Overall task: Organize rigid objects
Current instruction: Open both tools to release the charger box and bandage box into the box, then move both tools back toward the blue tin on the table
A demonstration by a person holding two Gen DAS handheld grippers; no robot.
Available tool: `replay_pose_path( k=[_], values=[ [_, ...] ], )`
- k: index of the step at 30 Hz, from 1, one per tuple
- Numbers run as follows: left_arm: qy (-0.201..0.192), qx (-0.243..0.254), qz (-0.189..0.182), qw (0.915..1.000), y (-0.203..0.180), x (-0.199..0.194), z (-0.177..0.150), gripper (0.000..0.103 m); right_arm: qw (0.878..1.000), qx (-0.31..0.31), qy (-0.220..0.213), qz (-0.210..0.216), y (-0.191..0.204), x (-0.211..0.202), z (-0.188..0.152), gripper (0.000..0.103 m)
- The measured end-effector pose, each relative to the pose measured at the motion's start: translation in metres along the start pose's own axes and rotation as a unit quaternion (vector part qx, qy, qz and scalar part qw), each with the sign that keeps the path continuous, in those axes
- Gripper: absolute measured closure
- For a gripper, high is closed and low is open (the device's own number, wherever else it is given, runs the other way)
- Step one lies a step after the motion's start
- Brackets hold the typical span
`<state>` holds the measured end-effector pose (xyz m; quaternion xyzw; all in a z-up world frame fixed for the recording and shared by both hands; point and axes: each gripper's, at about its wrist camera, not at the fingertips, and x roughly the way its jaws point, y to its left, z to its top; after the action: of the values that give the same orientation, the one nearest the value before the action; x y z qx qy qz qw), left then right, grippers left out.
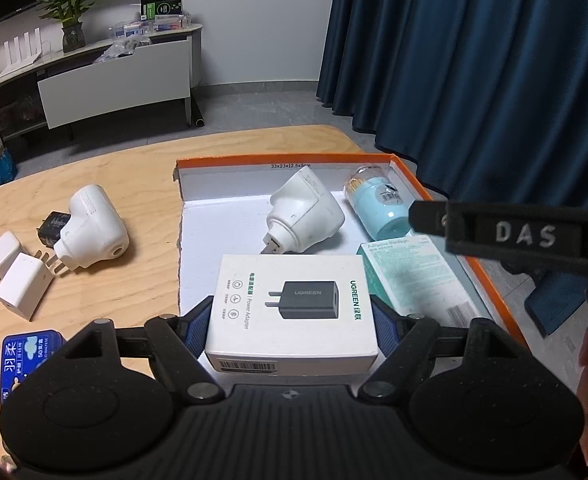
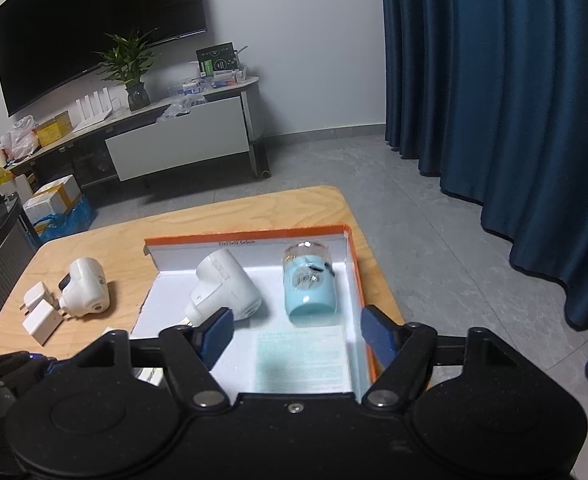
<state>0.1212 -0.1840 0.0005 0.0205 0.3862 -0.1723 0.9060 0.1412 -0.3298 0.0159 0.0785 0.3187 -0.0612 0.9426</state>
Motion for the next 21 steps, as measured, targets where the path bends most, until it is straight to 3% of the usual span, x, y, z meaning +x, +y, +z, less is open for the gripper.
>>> replay_pose_path(
  k=[6, 9, 10, 11, 21],
  values=[
    [0.005, -0.002, -0.006, 1.0000, -0.002, 0.010, 0.003, 0.024, 1.000, 0.015, -0.024, -0.008, -0.010, -0.013, 0.001, 0.015],
    [0.005, -0.003, -0.035, 0.9994, -0.006, 0.014, 0.007, 0.023, 0.999, 0.024, -0.037, -0.012, -0.013, -0.020, 0.001, 0.015],
    [0.005, -0.002, -0.036, 0.9993, -0.008, 0.014, 0.008, 0.017, 0.999, 0.025, -0.039, -0.012, -0.013, -0.022, 0.001, 0.015],
    [0.003, -0.002, -0.032, 0.9995, -0.009, 0.013, 0.008, 0.010, 0.999, 0.025, -0.041, -0.012, -0.014, -0.024, 0.002, 0.015],
    [0.002, -0.020, 0.006, 0.9998, 0.005, -0.014, 0.007, 0.006, 0.999, 0.015, -0.041, 0.007, 0.002, -0.040, -0.006, 0.015]
  ],
)
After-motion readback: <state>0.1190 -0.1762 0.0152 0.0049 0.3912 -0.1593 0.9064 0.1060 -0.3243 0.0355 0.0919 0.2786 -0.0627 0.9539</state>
